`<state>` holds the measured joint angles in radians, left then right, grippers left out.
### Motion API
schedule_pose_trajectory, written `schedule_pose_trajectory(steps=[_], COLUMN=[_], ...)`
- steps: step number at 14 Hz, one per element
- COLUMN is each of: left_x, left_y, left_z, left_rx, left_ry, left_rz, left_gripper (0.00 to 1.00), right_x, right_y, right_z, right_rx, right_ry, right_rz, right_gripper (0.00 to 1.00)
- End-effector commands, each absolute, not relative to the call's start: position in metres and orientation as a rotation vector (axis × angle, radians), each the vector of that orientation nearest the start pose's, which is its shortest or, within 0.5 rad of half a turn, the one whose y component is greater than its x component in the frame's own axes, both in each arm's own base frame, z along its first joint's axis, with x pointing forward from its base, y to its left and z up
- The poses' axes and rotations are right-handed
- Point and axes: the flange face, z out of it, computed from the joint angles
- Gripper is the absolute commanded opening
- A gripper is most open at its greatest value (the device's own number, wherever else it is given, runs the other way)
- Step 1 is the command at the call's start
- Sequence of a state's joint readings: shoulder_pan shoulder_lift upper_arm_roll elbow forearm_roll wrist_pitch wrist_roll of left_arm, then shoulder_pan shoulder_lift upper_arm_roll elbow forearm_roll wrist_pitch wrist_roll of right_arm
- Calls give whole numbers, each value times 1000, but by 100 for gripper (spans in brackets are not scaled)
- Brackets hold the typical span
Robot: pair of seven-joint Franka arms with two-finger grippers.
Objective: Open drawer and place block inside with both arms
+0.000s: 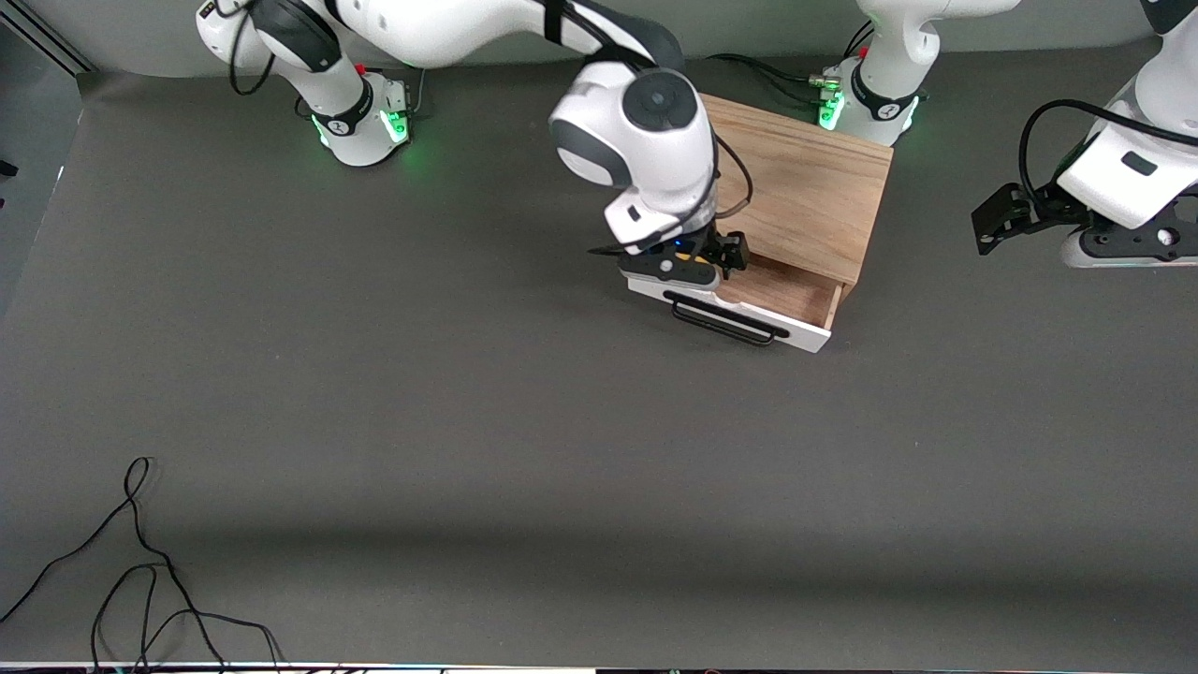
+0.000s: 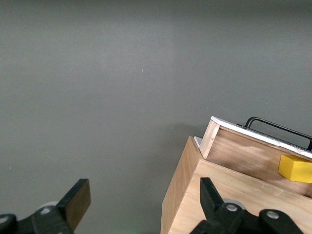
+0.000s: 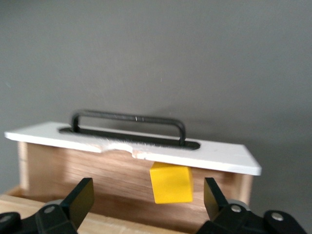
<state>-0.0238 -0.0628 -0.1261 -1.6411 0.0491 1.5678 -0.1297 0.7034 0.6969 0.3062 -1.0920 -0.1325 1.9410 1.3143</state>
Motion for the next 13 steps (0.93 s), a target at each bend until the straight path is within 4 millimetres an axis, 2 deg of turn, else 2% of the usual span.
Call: schedule_pose_trajectory(steps=[1, 3, 5, 7, 11, 12, 13], left_x=[527, 527, 527, 528, 528, 528, 528], left_y=[-75, -75, -75, -76, -76, -76, -76], left_z=[625, 626, 626, 624, 624, 624, 624], left_rx=[-3096, -3097, -3097, -3102, -3101, -3101, -3101], left_ry=[57, 55, 55, 55, 57, 57, 57], left_rz=[-10, -12, -10, -2, 0, 0, 0], left_gripper=[100, 100, 100, 100, 100, 100, 100], right_x=[507, 526, 542, 554, 559, 558, 558], right_y=[528, 479, 429, 370, 244, 214, 179], right_z=[500, 533, 564, 586, 611, 617, 615], right_rx=[-2913, -2936, -2955, -2985, -3044, -3058, -3075], right_ry=[669, 706, 623, 539, 316, 304, 301], right_rz=[-66, -66, -17, -32, -67, -86, -85], right_gripper=[100, 100, 100, 100, 100, 100, 100])
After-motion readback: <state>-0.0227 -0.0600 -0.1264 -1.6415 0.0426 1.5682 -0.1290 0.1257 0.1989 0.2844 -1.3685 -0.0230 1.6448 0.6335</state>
